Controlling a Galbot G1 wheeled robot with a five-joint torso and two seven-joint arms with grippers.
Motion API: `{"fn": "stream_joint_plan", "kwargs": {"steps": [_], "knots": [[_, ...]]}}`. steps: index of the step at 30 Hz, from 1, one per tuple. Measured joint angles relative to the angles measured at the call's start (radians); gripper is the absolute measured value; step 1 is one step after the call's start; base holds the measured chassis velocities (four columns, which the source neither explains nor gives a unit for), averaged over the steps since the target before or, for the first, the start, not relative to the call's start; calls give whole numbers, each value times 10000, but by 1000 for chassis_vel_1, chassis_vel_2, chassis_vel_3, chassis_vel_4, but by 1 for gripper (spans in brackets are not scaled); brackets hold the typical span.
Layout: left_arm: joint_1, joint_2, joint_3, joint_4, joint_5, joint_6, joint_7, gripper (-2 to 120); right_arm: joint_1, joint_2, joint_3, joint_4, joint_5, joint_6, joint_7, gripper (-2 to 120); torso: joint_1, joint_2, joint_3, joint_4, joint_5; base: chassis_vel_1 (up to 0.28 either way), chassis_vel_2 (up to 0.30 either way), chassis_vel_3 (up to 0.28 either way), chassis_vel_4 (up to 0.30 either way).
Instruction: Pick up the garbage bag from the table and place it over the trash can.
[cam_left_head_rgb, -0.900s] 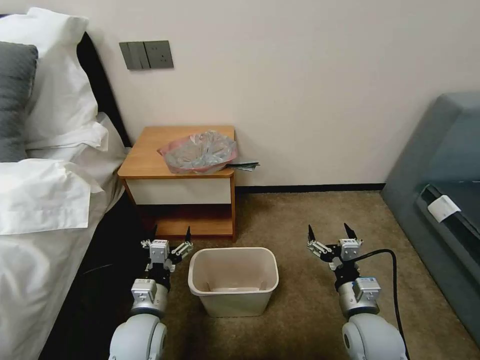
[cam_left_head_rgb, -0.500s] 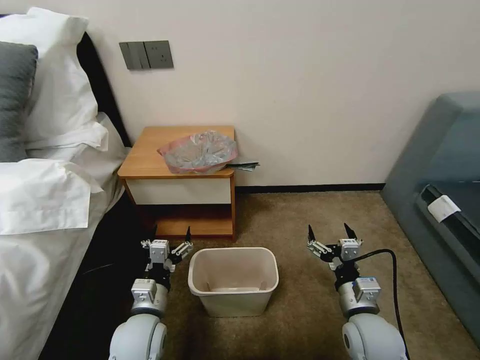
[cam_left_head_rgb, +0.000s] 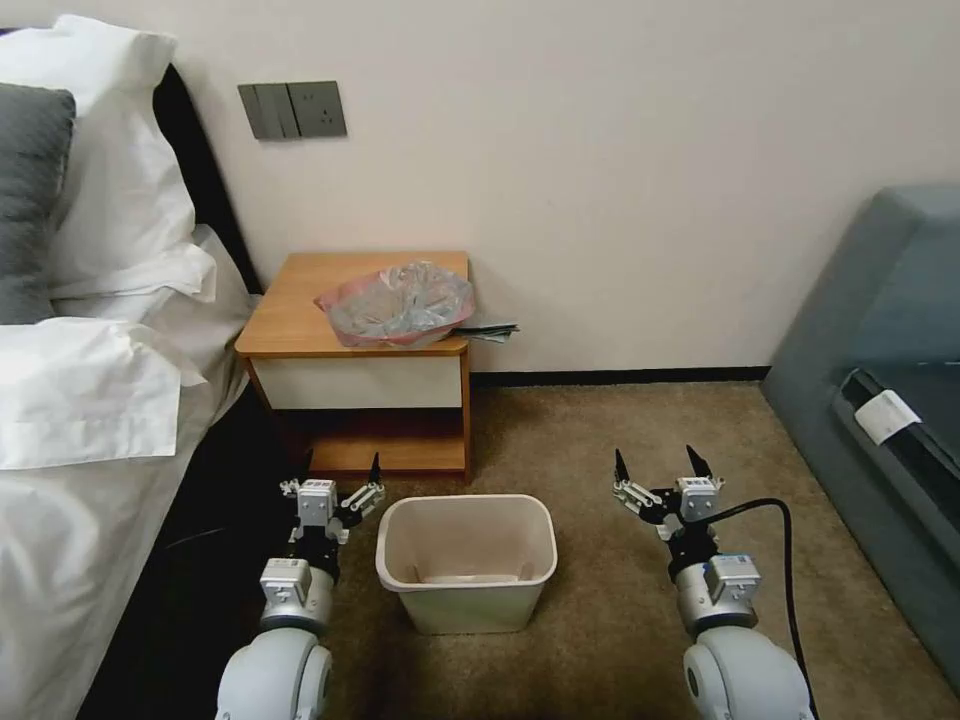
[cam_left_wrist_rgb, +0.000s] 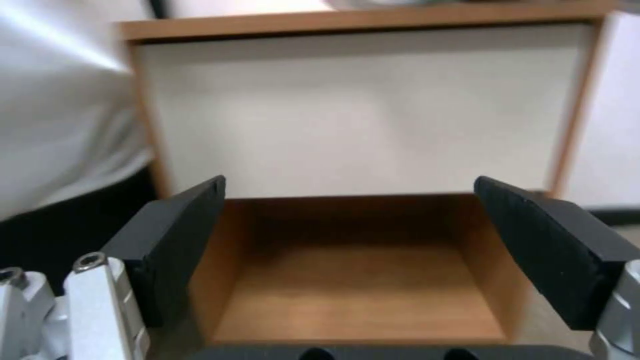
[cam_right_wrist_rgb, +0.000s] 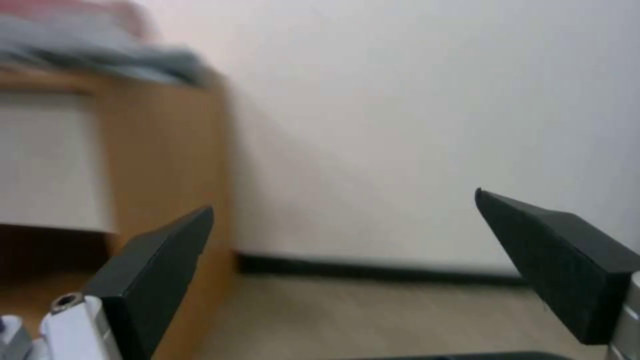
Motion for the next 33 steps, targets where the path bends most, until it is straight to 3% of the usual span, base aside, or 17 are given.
{"fn": "stream_joint_plan", "kwargs": {"steps": [1,4,6,16,18,19,20,23,26,28,33], "knots": [[100,144,-328,138,-489,-435,26,95,50,-229,-198,-50,134,222,-23,100,0,0,0,0,3,0,0,0,0],[180,261,-592,256,-911,-803,54,95,31,-358,-360,-1,252,235,-5,100,0,0,0,-1,-1,0,0,0,0],[342,509,-1157,494,-1753,-1550,98,95,41,-403,-546,167,327,219,101,100,0,0,0,-5,3,0,0,0,0],[404,577,-1247,551,-2065,-1748,264,96,594,-271,-815,115,-353,624,544,100,0,0,0,-6,3,0,0,0,0],[514,633,-983,518,-2488,-1645,1092,96,951,-404,-1061,-52,-353,647,583,100,0,0,0,-6,2,0,0,0,0],[514,633,-983,518,-2488,-1645,1092,96,951,-404,-1061,-52,-353,647,583,100,0,0,0,-6,2,0,0,0,0],[593,677,-762,468,-2821,-1521,1781,96,1315,-572,-1311,-307,-549,661,543,100,1,0,0,-7,4,0,0,0,0],[636,697,-619,435,-2994,-1452,2205,97,1749,-741,-1564,-622,-896,711,534,100,0,0,0,-7,4,0,0,0,0],[601,684,-410,366,-2845,-1553,2438,97,2798,-1004,-1931,-1402,-1933,884,542,100,0,0,1,-7,6,0,0,0,0],[601,593,-371,338,-2692,-1658,2451,97,4312,-1146,-2014,-2569,-4649,1473,490,100,0,0,1,-4,5,0,0,0,0],[724,507,-422,289,-2620,-1753,2406,97,5544,-1481,-2145,-3476,-6571,1858,-295,100,1,0,1,-4,2,0,0,0,0]]}}
